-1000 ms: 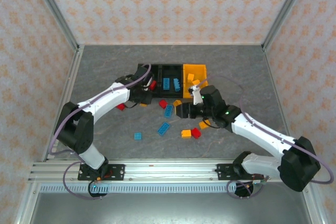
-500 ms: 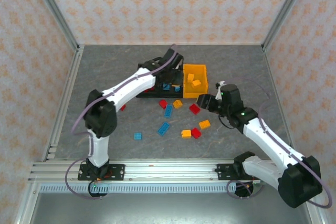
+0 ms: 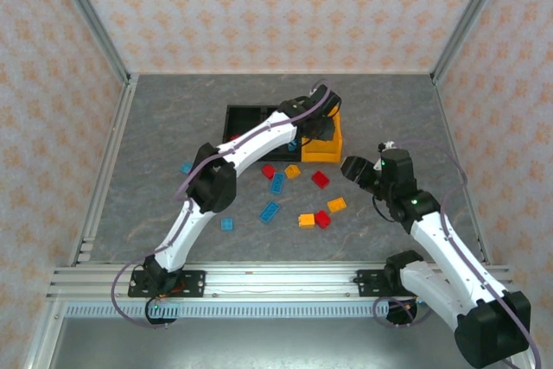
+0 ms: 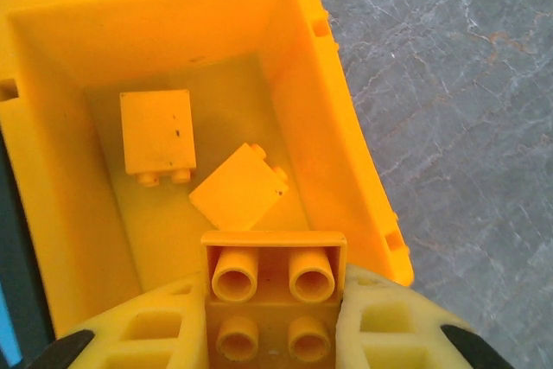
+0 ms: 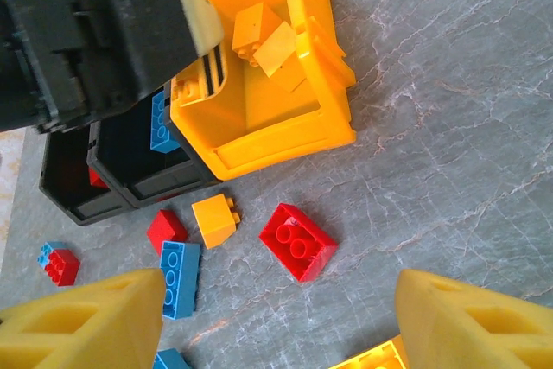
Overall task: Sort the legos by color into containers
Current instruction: Place the lego in the container.
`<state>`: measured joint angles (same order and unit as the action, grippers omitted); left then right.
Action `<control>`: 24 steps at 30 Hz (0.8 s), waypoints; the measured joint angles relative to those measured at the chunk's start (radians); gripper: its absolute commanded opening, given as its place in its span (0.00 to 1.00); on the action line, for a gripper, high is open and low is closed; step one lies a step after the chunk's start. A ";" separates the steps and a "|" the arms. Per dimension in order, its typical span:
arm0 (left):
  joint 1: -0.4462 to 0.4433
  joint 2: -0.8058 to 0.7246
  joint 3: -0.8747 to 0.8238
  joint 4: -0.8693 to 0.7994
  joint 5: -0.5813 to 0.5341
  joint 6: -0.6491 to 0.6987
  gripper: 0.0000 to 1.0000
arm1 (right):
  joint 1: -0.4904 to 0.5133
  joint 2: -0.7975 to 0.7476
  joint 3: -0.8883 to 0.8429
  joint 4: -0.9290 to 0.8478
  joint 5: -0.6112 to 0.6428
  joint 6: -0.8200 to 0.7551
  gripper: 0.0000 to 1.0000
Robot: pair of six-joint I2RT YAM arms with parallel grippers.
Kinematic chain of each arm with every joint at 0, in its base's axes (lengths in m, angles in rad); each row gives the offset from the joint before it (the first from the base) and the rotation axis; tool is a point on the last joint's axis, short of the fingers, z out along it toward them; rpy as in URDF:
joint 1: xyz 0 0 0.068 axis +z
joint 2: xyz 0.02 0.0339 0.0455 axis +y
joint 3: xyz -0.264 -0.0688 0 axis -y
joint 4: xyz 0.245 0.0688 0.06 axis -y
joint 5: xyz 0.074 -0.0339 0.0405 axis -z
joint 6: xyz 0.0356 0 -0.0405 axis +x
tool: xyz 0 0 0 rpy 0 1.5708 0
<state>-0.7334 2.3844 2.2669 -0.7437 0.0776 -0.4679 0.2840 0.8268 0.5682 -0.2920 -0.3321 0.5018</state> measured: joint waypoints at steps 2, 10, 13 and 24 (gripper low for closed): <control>0.000 0.027 0.022 -0.005 -0.010 -0.003 0.18 | -0.002 0.000 0.000 -0.001 0.000 0.000 0.71; 0.000 0.072 0.031 -0.010 -0.018 -0.003 0.34 | -0.006 -0.011 0.000 -0.008 0.001 0.000 0.71; 0.000 0.074 0.031 -0.011 -0.023 -0.004 0.43 | -0.006 -0.011 0.000 -0.008 0.000 0.000 0.71; -0.002 0.066 0.037 -0.013 -0.034 -0.003 0.49 | -0.006 -0.010 0.000 -0.008 0.000 -0.001 0.72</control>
<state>-0.7357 2.4500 2.3039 -0.7567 0.0441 -0.4709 0.2783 0.8165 0.5686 -0.3004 -0.3317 0.5011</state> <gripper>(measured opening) 0.485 0.713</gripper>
